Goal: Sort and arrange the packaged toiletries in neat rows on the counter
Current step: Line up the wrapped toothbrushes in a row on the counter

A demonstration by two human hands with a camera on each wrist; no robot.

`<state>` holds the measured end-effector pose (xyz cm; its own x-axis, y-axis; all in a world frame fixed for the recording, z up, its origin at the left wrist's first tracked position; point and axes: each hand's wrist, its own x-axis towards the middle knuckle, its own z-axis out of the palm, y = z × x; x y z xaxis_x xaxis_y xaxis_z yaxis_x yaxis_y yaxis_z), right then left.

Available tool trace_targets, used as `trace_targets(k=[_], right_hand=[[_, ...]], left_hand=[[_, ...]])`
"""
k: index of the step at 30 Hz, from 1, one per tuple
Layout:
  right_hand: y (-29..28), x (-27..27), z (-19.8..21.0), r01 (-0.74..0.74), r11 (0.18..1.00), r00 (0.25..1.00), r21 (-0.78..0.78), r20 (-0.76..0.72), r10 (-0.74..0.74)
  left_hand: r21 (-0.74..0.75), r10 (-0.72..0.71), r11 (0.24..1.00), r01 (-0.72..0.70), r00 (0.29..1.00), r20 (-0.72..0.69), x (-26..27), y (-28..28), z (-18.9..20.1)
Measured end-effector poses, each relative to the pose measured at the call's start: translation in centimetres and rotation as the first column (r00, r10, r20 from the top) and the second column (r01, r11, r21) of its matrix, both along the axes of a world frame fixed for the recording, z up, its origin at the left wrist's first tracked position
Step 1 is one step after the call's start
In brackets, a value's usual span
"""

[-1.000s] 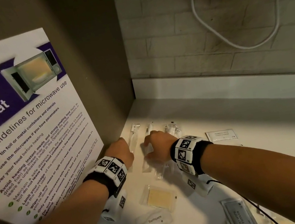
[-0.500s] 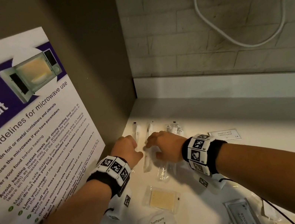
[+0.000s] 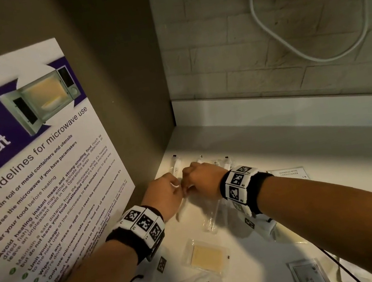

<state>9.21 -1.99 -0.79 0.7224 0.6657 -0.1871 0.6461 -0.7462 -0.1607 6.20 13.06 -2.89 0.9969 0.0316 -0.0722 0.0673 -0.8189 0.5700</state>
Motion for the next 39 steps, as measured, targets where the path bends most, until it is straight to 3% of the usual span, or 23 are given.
trace_targets(k=[2,7,13,17,26,39], right_hand=[[-0.3,-0.1,-0.1,0.05,0.997,0.999,0.05,-0.023,-0.049],[-2.8,-1.8,-0.4,0.267,0.943,0.955,0.198,0.079,-0.287],[-6.9,-4.3,-1.1,0.491,0.865,0.869,0.097,-0.12,-0.48],[-8.3,-4.3,-1.9,0.553,0.818,0.826,0.157,-0.234,-0.514],[-7.5,-4.2,-1.6,0.669,0.681,0.729,0.297,-0.442,-0.523],[-6.1,-3.7,-1.7,0.734,0.621,0.663,0.274,-0.487,-0.568]], left_hand=[[-0.107,-0.008,0.994,0.0,0.998,-0.067,-0.5,-0.6,0.0],[-0.003,-0.032,0.999,0.032,0.987,-0.157,-0.8,-1.1,-0.8],[-0.108,0.001,0.994,-0.02,0.985,-0.174,-0.3,-1.1,-0.1],[-0.133,0.062,0.987,-0.092,0.975,-0.214,-0.2,-0.7,0.0],[-0.071,0.042,0.996,-0.059,0.975,-0.22,-0.6,-0.6,-0.4],[0.027,0.057,0.998,-0.053,0.984,-0.166,-0.1,-1.0,-0.7]])
